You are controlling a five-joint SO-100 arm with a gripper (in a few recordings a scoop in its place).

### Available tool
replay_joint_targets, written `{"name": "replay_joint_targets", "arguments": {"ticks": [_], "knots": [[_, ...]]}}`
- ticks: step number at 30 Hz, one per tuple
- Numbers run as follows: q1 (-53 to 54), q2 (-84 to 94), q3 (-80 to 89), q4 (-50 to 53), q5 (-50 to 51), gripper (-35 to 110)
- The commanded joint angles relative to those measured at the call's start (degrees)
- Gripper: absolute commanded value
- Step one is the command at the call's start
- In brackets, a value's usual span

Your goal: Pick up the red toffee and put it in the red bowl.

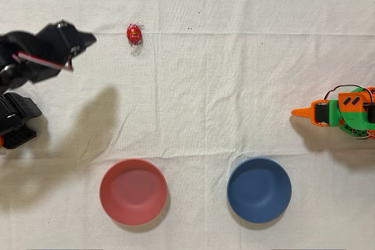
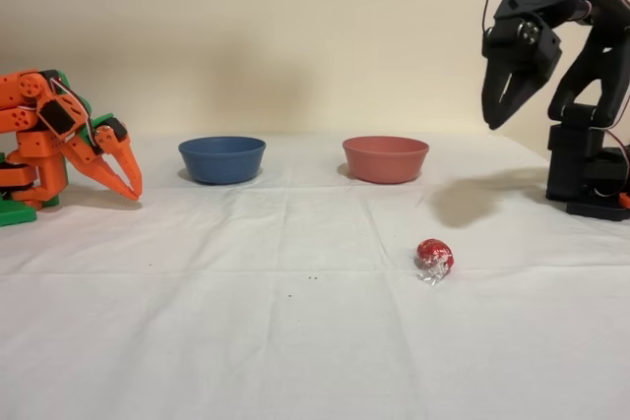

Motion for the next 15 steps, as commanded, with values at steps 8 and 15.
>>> {"name": "replay_joint_targets", "arguments": {"ticks": [8, 15], "knots": [[-2.72, -7.38, -2.72, -9.23, -9.4, 0], [-2.72, -11.6, -1.49, -13.62, -16.88, 1]]}}
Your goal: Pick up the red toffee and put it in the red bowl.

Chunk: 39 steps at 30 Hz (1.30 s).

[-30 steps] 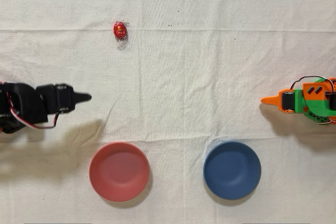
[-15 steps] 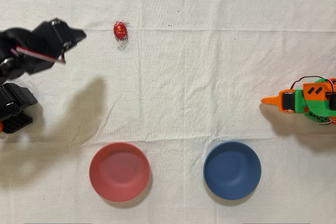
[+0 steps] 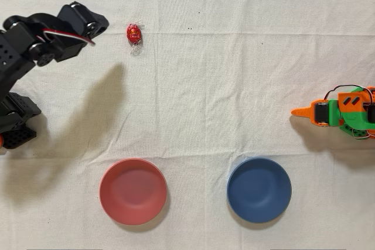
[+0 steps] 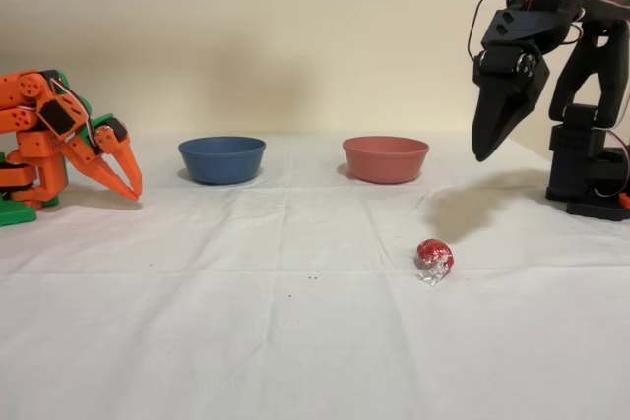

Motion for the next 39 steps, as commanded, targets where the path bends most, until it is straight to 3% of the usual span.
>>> {"name": "replay_joint_targets", "arguments": {"ticks": [1, 14, 27, 39], "knots": [[-0.88, -0.44, -0.7, -2.11, -4.31, 1], [0.18, -8.79, 0.88, -9.14, -6.33, 1], [3.34, -8.79, 6.68, -13.89, -7.47, 26], [2.9, -12.39, 5.98, -13.62, -9.93, 30]]}}
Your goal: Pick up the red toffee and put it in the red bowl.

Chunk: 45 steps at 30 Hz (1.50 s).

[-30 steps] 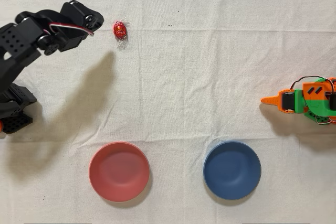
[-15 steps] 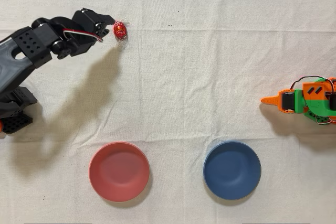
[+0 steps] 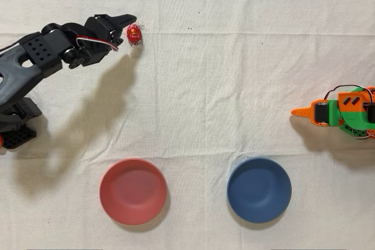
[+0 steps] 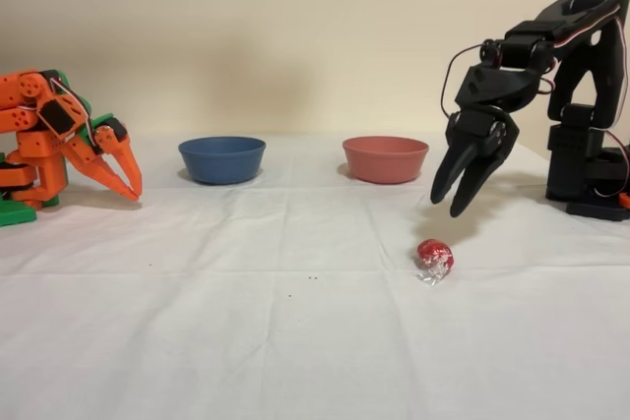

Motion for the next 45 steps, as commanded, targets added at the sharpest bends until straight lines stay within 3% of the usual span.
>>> {"name": "replay_joint_targets", "arguments": {"ticks": [1, 45], "knots": [[-0.79, 0.62, -1.41, 0.18, -2.11, 30], [-0.26, -13.27, -11.6, -0.97, -4.48, 32]]}}
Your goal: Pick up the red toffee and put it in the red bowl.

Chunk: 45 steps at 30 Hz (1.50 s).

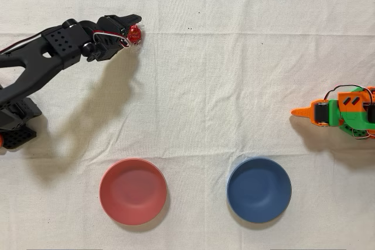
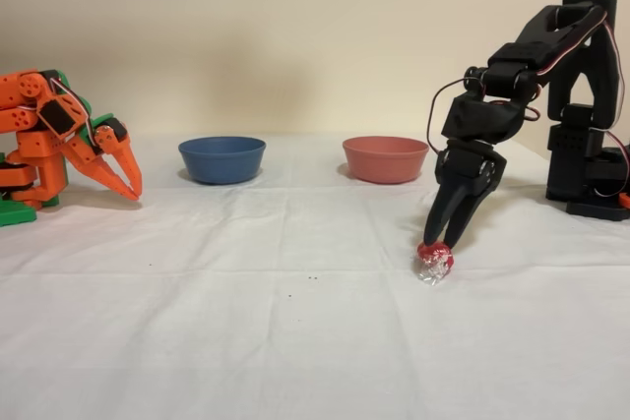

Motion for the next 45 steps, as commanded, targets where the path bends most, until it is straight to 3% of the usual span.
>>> {"name": "replay_joint_targets", "arguments": {"ticks": [1, 28, 45], "knots": [[-0.26, 1.14, -3.52, -0.26, -0.53, 32], [-0.44, -3.16, -5.62, -2.2, -0.26, 30], [-0.44, -1.85, -2.72, -2.9, -0.09, 16]]}}
